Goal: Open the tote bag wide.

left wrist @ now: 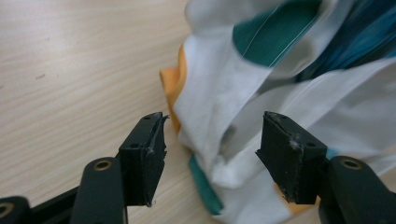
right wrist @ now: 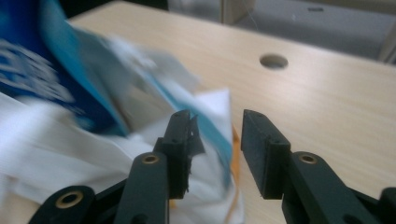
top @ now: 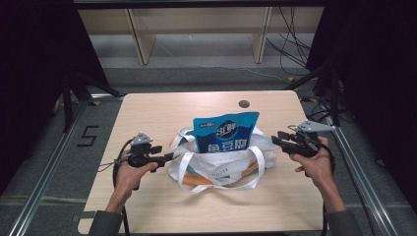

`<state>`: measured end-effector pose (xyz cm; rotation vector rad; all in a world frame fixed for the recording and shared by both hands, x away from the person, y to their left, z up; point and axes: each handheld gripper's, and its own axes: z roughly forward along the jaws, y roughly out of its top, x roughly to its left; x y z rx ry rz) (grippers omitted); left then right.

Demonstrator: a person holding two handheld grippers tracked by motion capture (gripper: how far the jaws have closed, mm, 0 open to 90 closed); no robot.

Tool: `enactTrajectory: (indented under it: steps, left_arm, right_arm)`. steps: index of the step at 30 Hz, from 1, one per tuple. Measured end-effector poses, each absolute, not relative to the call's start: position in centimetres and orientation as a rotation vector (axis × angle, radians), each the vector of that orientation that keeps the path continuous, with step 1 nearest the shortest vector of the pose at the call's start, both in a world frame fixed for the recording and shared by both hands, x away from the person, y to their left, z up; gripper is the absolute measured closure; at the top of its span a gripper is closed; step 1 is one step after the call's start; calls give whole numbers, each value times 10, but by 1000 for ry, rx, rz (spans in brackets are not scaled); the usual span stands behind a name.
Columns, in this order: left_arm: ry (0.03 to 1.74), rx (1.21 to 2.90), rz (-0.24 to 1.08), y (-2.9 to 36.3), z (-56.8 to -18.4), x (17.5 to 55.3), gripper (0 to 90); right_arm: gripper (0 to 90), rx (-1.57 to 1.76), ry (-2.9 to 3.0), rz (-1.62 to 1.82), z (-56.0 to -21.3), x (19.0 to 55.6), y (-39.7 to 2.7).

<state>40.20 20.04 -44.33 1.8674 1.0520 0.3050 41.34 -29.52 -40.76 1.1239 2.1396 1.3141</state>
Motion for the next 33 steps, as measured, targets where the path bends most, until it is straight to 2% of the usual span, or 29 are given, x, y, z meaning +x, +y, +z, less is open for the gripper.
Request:
enactTrajectory:
  steps: [6, 11, 15, 16, 17, 19, 21, 23, 24, 28, 33]
  left_arm:
    - [939, 1870, 265, 183, -407, 381, 391]
    - [828, 1890, 184, 152, -400, 370, 397]
    - [783, 1938, 244, 132, -408, 374, 401]
    - [789, 1939, 252, 129, -412, 375, 428]
    - [786, 1944, 279, 126, -416, 375, 448]
    - [753, 1979, 355, 126, -420, 374, 591]
    - [760, 1960, 340, 128, -424, 372, 671]
    - [728, 2005, 331, 127, -429, 369, 690]
    - [700, 2036, 335, 125, -433, 369, 693]
    - [717, 2112, 250, 116, -458, 364, 717]
    - [726, 2242, 250, 96, -495, 369, 720]
  right_arm:
    - [578, 957, 2228, 1393, -377, 386, -270]
    - [534, 929, 2307, 1386, -382, 382, -249]
    - [524, 903, 2389, 1339, -392, 385, -236]
    - [528, 904, 2391, 1319, -394, 387, -234]
    - [546, 897, 2397, 1292, -397, 389, -232]
    - [677, 906, 2424, 1251, -404, 390, -230]
    - [705, 884, 2437, 1210, -410, 392, -230]
    - [794, 858, 2472, 1150, -415, 390, -230]
    - [810, 841, 2500, 1126, -419, 389, -229]
    - [839, 824, 2551, 1036, -435, 387, -225]
    - [850, 851, 2619, 987, -461, 392, -217]
